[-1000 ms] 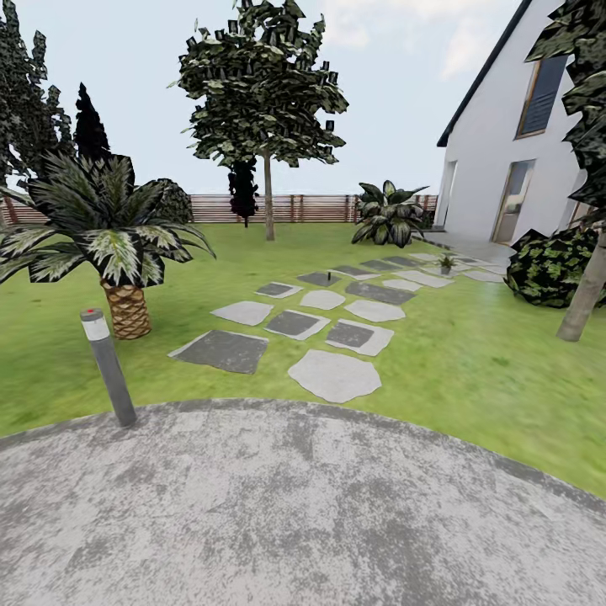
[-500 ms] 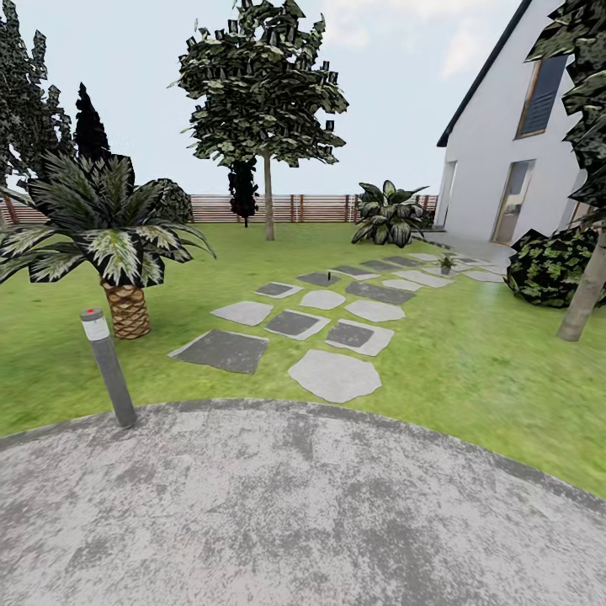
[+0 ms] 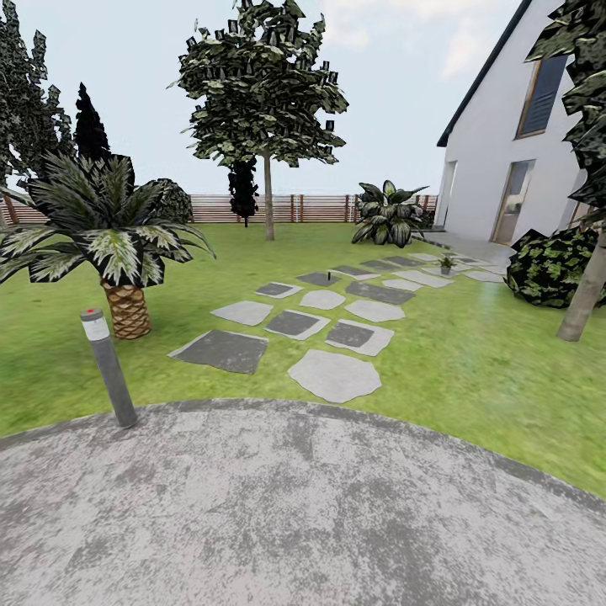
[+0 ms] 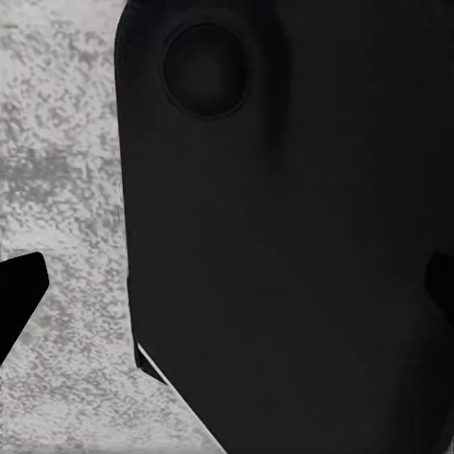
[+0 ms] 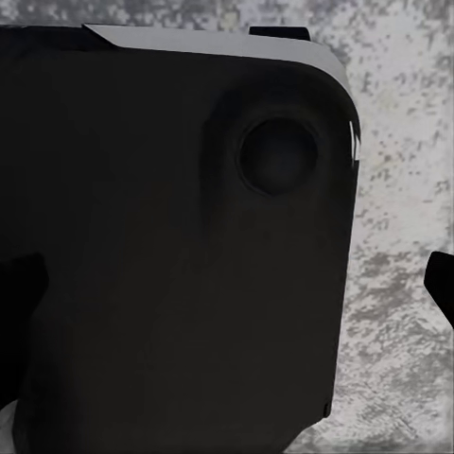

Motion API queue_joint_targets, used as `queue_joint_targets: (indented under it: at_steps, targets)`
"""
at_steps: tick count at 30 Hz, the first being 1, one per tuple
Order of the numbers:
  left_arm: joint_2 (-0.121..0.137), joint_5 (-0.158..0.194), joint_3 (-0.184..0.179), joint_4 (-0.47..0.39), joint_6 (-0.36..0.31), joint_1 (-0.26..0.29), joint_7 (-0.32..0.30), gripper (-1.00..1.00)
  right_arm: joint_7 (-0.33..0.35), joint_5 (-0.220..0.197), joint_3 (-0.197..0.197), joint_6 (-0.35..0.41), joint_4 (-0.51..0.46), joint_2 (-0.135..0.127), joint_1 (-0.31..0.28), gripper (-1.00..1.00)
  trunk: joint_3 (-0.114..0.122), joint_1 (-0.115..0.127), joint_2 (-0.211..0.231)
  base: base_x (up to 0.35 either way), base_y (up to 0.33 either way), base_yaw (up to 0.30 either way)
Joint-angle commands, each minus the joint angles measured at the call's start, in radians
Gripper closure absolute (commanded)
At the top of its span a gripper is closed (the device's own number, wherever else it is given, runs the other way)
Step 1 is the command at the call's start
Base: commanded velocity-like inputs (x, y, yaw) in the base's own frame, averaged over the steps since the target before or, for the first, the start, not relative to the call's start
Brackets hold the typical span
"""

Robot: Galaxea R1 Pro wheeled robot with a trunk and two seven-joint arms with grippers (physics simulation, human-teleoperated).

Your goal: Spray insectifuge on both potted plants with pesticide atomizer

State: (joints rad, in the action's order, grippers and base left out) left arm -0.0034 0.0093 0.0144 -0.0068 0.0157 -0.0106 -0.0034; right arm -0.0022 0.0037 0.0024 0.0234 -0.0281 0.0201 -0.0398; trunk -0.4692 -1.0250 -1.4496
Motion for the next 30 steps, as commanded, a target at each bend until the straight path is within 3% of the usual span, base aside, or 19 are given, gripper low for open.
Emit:
queue_joint_targets:
  at_steps: [1,9,10,12,16,17,19,26,28,30]
  targets:
    - [0.002,0.000,0.000,-0.020,0.002,0.000,0.000,-1.00,-0.001,0.001,-0.001,0.002,-0.003,0.000,0.000,-1.00,-0.001,0.000,0.000,0.000,0.000,0.000]
    - [0.021,-0.003,-0.001,-0.127,0.003,0.013,0.005,-1.00,-0.002,0.003,0.000,-0.001,-0.096,-0.017,0.000,-1.00,-0.001,0.000,0.000,0.000,0.000,0.000]
    - [0.029,-0.004,-0.001,-0.190,0.003,0.028,0.005,-1.00,-0.002,0.003,0.000,-0.002,-0.165,-0.038,0.000,-1.00,-0.001,0.000,0.000,0.000,0.000,0.000]
    - [0.033,-0.004,-0.001,-0.234,0.003,0.043,0.005,-1.00,-0.003,0.003,0.000,-0.004,-0.223,-0.054,0.000,-1.00,-0.001,0.000,0.000,0.000,0.000,0.000]
    - [0.038,-0.004,-0.001,-0.285,0.003,0.080,0.004,-1.00,-0.004,0.003,-0.001,-0.019,-0.324,-0.067,0.000,-1.00,-0.001,0.000,0.000,0.000,0.000,0.000]
    - [0.032,-0.011,-0.007,-0.315,0.003,0.171,-0.002,-1.00,-0.004,0.002,-0.002,-0.112,-0.445,-0.073,-0.001,-1.00,-0.001,0.000,0.000,0.000,0.000,0.000]
    - [0.028,-0.012,-0.009,-0.318,0.003,0.210,-0.002,-1.00,-0.004,0.001,-0.002,-0.151,-0.473,-0.071,-0.001,-1.00,-0.001,0.000,0.000,0.000,0.000,0.000]
    - [0.035,-0.009,-0.006,-0.319,0.010,0.298,0.002,-1.00,-0.003,-0.001,-0.002,-0.258,-0.546,-0.069,-0.003,-1.00,-0.001,0.000,0.000,0.000,0.000,0.000]
    - [0.034,-0.012,-0.009,-0.319,0.040,0.300,0.001,-1.00,-0.003,0.000,-0.002,-0.268,-0.553,-0.071,-0.003,-1.00,-0.001,0.000,0.000,0.000,0.000,0.000]
    - [0.033,-0.015,-0.012,-0.312,0.125,0.304,-0.003,-1.00,-0.003,0.000,-0.002,-0.275,-0.557,-0.073,-0.003,-1.00,-0.001,0.000,0.000,0.000,0.000,0.000]
